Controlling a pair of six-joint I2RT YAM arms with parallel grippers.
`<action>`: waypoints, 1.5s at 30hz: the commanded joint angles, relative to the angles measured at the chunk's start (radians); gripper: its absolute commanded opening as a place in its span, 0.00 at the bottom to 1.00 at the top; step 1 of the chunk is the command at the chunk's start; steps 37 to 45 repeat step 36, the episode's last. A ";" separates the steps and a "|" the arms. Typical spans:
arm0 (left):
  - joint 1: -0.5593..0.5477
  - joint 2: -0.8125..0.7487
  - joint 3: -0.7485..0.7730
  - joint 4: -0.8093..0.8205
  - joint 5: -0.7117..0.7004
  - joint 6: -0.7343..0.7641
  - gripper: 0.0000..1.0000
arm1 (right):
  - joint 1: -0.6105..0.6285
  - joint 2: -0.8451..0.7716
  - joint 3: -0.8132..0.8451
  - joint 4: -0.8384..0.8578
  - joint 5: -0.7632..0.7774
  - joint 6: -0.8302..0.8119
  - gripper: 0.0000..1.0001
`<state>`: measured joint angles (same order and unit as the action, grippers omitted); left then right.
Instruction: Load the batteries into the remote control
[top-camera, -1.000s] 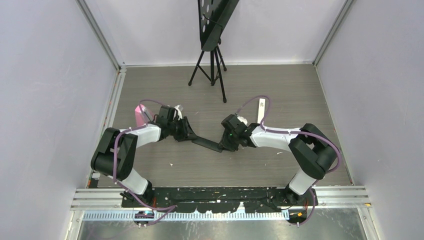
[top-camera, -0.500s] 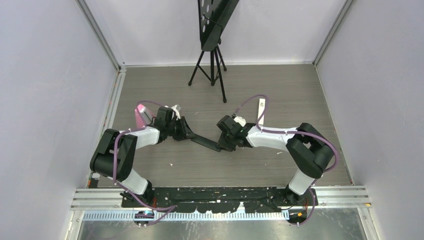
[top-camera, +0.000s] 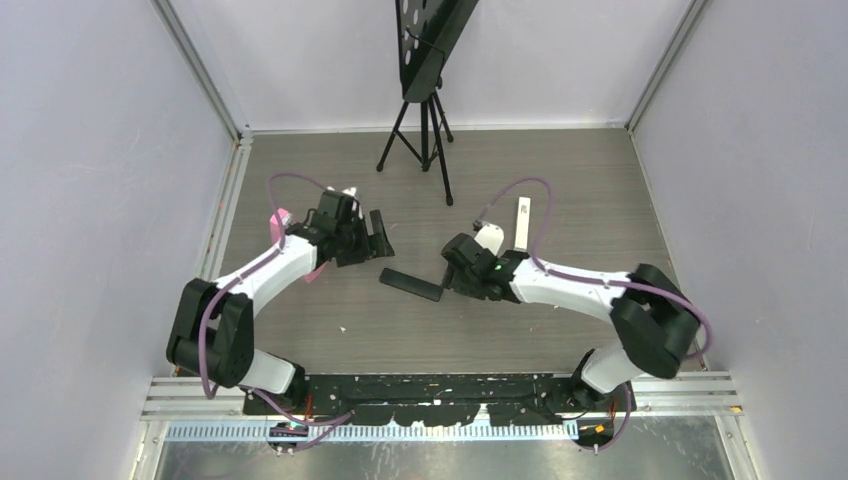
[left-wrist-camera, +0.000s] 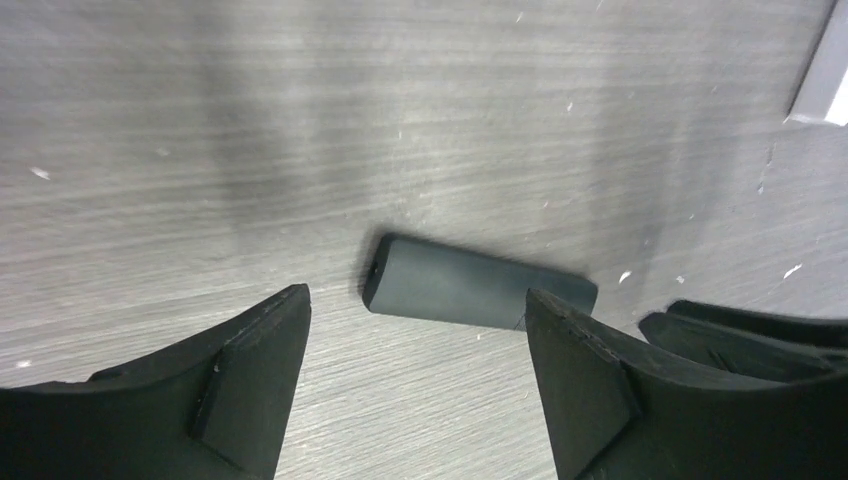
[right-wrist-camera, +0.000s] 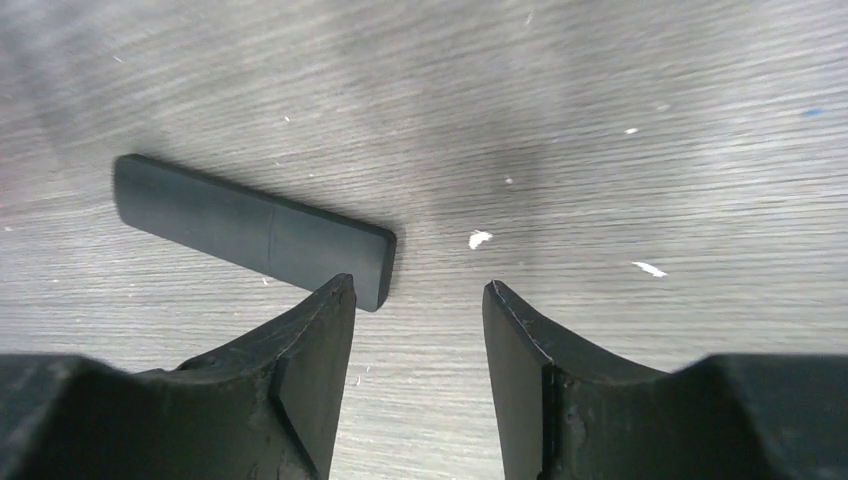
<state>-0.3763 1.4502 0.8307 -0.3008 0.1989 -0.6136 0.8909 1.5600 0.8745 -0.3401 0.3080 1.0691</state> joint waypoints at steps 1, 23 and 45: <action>0.008 -0.091 0.120 -0.176 -0.134 0.071 0.83 | -0.015 -0.181 0.015 -0.130 0.166 -0.066 0.58; 0.007 -0.787 0.469 -0.655 -0.314 0.227 1.00 | -0.017 -1.121 0.454 -0.844 0.909 -0.363 0.88; 0.007 -0.902 0.507 -0.757 -0.472 0.258 1.00 | -0.017 -1.256 0.444 -0.763 0.950 -0.419 0.90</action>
